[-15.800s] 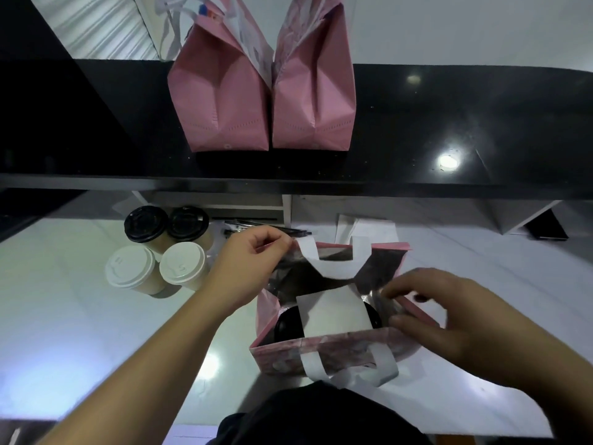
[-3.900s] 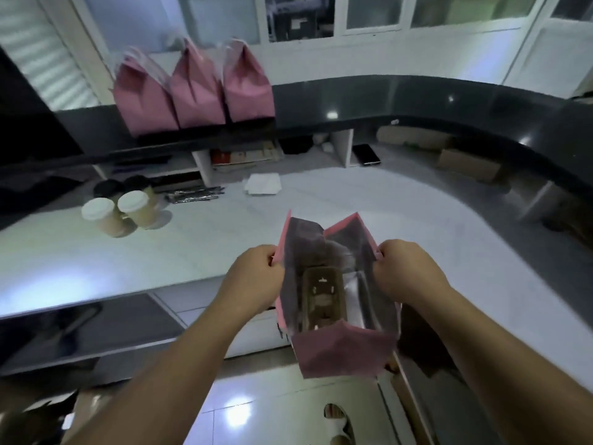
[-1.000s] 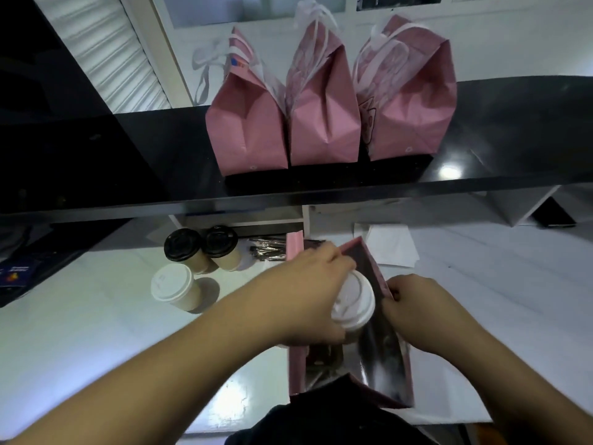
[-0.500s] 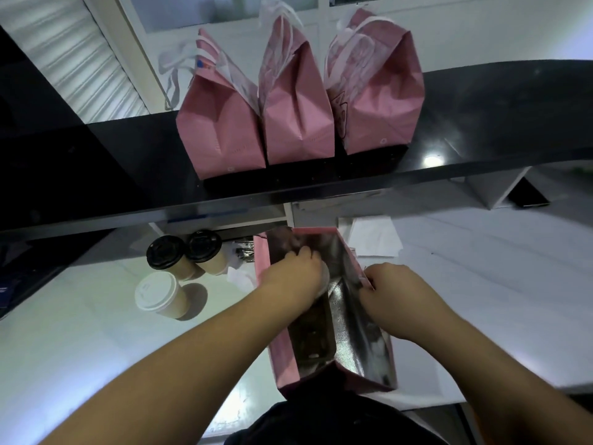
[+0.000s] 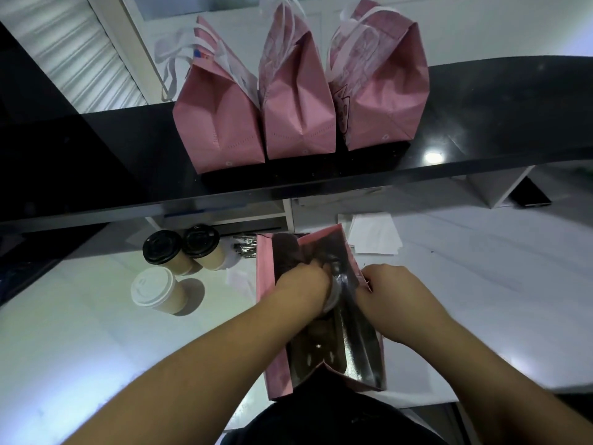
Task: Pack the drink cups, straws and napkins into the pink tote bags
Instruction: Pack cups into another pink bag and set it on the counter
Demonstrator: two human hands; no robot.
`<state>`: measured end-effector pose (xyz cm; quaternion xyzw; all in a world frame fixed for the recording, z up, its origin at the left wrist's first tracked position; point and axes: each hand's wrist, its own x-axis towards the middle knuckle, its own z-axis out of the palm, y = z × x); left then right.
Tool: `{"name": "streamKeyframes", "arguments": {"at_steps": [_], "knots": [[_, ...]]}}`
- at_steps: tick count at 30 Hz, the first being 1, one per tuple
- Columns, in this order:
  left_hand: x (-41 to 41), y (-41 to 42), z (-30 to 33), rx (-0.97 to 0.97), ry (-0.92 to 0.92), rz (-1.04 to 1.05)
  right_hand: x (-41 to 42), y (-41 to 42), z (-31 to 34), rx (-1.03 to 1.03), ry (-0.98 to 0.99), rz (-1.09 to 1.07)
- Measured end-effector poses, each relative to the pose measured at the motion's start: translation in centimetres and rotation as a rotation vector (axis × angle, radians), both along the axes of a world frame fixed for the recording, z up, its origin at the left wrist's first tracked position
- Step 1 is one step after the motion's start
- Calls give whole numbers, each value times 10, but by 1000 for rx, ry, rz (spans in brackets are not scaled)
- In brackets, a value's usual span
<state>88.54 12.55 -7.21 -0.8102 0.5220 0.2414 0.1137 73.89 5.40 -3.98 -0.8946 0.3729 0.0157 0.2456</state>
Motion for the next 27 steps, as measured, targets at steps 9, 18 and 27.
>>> {"name": "streamKeyframes", "arguments": {"at_steps": [9, 18, 27], "knots": [[1, -7, -3, 94, 80, 99, 3, 4, -2, 29, -9, -37], [16, 36, 61, -817, -76, 131, 0, -4, -4, 41, -39, -36], [153, 175, -18, -540, -212, 912, 3, -7, -6, 35, -6, -41]]}}
